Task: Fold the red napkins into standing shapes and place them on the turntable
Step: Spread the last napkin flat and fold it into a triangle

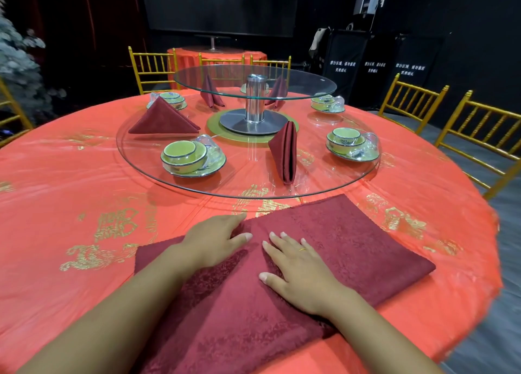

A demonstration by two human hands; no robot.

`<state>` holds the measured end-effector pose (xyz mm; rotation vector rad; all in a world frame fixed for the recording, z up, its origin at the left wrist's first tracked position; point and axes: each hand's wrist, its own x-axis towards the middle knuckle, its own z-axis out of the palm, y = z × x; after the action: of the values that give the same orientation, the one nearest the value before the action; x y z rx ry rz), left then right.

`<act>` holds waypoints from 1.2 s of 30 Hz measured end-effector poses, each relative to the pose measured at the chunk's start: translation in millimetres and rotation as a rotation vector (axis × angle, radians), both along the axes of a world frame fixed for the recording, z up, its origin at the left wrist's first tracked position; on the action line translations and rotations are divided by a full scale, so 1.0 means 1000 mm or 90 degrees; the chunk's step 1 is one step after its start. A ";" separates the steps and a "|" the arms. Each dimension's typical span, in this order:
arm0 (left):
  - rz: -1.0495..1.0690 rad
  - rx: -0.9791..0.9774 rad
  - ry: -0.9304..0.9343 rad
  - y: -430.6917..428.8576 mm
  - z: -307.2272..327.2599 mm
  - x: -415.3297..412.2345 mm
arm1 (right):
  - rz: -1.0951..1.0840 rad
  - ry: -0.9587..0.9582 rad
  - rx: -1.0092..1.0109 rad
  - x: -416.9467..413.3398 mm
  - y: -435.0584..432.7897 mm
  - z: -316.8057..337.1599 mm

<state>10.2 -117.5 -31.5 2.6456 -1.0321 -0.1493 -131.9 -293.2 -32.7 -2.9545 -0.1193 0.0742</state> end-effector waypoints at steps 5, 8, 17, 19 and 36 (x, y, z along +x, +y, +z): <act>-0.010 -0.024 -0.006 0.002 -0.005 -0.004 | -0.007 -0.048 0.001 -0.016 0.000 -0.007; -0.019 -0.082 -0.011 -0.002 0.001 -0.005 | -0.017 -0.072 0.025 -0.019 0.001 -0.006; 0.005 -0.194 -0.034 -0.014 0.007 -0.013 | -0.036 -0.115 0.073 -0.007 -0.003 0.000; -0.011 -0.196 -0.039 -0.014 0.005 -0.016 | -0.030 -0.133 0.086 0.006 -0.006 0.007; -0.146 0.075 -0.102 -0.006 0.009 -0.001 | 0.012 -0.142 -0.019 0.042 -0.017 0.007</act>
<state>9.4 -123.4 -22.6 2.6710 -1.4194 -0.0474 -89.6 -309.9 -25.9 -2.9825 -0.1787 -0.2539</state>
